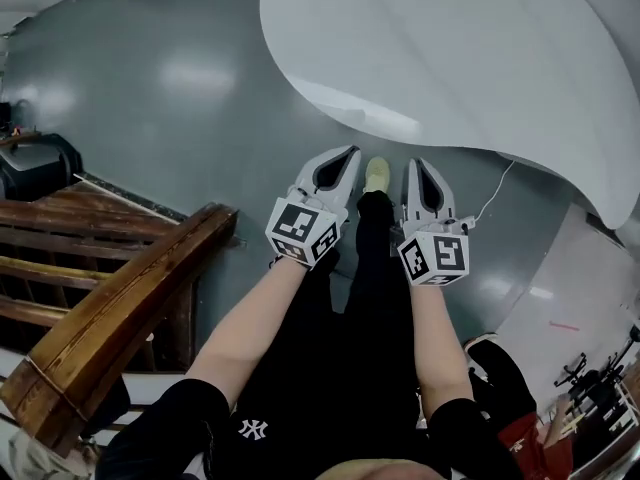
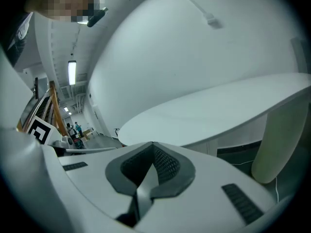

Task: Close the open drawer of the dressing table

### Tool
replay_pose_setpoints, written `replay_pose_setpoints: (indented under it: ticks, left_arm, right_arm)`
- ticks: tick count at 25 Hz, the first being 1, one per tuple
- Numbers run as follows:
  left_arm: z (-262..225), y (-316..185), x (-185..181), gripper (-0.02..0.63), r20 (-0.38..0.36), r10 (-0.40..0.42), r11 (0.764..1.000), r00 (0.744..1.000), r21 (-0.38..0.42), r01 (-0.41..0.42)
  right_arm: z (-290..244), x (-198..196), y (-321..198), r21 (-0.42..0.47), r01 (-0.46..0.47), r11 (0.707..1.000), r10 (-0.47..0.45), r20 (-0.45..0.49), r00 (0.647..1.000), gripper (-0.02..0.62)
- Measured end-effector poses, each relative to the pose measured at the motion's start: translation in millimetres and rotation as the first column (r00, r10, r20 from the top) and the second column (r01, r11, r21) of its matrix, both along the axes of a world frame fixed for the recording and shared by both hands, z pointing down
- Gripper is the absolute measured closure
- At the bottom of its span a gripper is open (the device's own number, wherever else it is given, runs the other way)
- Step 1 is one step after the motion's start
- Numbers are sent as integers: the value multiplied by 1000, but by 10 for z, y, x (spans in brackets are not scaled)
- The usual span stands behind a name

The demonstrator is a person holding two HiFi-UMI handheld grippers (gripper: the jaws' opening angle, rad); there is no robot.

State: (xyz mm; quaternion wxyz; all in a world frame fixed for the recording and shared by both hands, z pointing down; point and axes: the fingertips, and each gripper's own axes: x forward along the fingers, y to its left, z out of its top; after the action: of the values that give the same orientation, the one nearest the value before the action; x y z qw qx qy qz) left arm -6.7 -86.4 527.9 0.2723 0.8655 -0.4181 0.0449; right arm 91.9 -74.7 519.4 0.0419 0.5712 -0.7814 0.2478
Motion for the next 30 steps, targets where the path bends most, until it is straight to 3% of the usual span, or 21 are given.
replay_pose_setpoints:
  ticks: [5, 14, 23, 30]
  left_arm:
    - [-614, 129, -27, 597, 4, 25, 999, 1000, 26, -25]
    - [-1622, 138, -59, 597, 15, 87, 986, 996, 140, -88]
    - [-2276, 109, 30, 597, 32, 103, 976, 994, 191, -107]
    - [-2597, 130, 1, 597, 50, 106, 967, 993, 227, -115]
  right_arm:
    - [-579, -161, 113, 15, 41, 999, -41, 3, 999, 580]
    - [-1587, -350, 65, 109, 101, 989, -97, -44, 994, 580]
    - [-2206, -522, 1, 151, 192, 970, -184, -66, 981, 580]
    - [-2589, -547, -26, 201, 202, 959, -189, -84, 978, 580]
